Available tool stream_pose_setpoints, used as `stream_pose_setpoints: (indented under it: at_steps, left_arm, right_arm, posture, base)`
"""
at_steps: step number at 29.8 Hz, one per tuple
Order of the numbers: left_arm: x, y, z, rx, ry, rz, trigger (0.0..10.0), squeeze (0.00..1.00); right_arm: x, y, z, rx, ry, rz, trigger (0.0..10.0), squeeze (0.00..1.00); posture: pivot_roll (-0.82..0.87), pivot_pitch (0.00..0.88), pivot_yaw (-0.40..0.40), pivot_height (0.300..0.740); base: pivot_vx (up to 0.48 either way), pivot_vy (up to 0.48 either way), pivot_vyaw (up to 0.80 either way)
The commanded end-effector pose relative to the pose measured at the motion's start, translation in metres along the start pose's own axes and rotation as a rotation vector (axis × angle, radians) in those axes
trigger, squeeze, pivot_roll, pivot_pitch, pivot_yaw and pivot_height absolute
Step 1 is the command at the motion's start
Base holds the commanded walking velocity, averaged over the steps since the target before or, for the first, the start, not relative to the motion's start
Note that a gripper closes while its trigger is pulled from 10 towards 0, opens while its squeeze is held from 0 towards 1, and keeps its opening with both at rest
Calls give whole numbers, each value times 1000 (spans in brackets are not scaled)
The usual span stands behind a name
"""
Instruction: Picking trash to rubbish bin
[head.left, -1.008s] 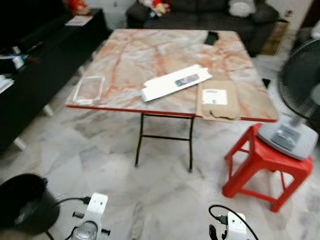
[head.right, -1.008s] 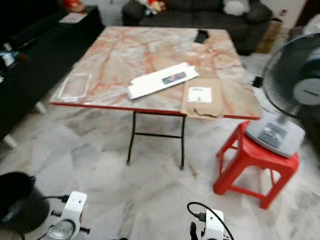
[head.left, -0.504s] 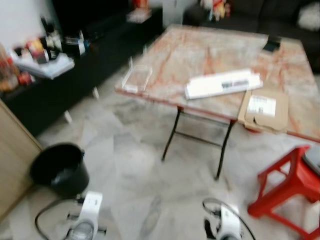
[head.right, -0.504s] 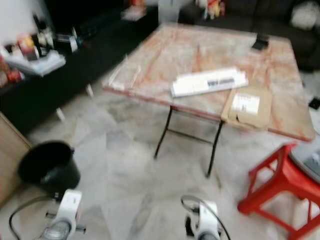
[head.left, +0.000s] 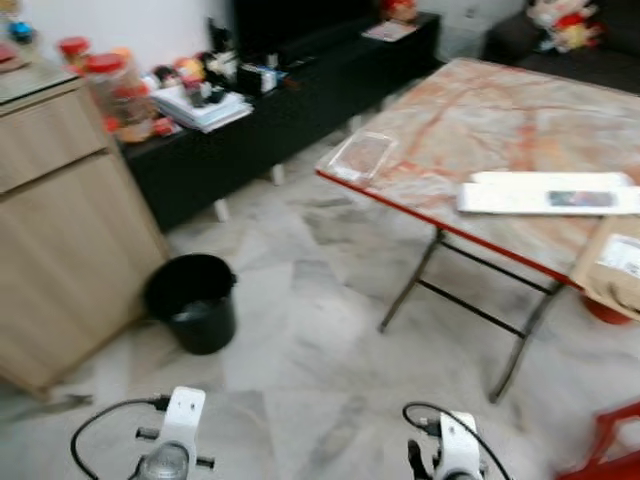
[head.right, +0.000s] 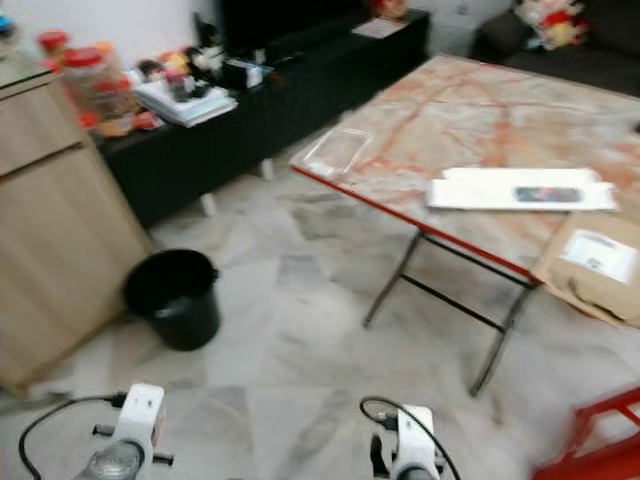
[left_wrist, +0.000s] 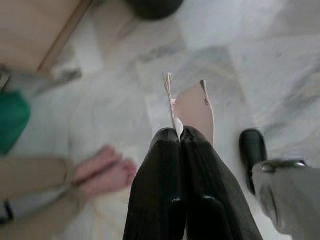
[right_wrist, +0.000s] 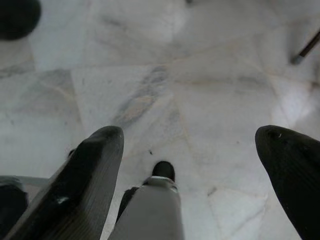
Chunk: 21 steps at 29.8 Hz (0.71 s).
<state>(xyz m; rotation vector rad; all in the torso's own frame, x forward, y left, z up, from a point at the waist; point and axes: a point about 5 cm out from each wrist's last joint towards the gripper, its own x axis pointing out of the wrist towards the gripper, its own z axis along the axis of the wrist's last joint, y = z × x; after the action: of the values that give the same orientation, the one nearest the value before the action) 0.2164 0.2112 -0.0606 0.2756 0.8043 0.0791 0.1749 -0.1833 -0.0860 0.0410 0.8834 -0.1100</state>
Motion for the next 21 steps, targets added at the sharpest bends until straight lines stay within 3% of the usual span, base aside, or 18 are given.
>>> stream_pose_setpoints:
  at_steps: [1,7,12,21]
  left_arm:
    - [-1,2,-5,-7,27,7,10000,0]
    - [-1,2,-6,-10,32,8,10000,0]
    - [-1,2,-7,-17,44,6,10000,0]
    - [-1,2,-10,-25,55,9,10000,0]
  right_arm:
    - [1,3,2,-1,-1,6,10000,0]
    - [1,5,3,11,-10,19,10000,0]
    - [2,11,7,29,-22,58,10000,0]
    - [2,15,6,21,-15,78,10000,0]
  posture:
    - [-98,40,8,740]
    - [-97,35,8,740]
    - [-93,29,7,740]
    - [-90,26,6,740]
  base:
    - [0,0,800]
    - [0,0,800]
    - [96,0,0]
    - [376,0,0]
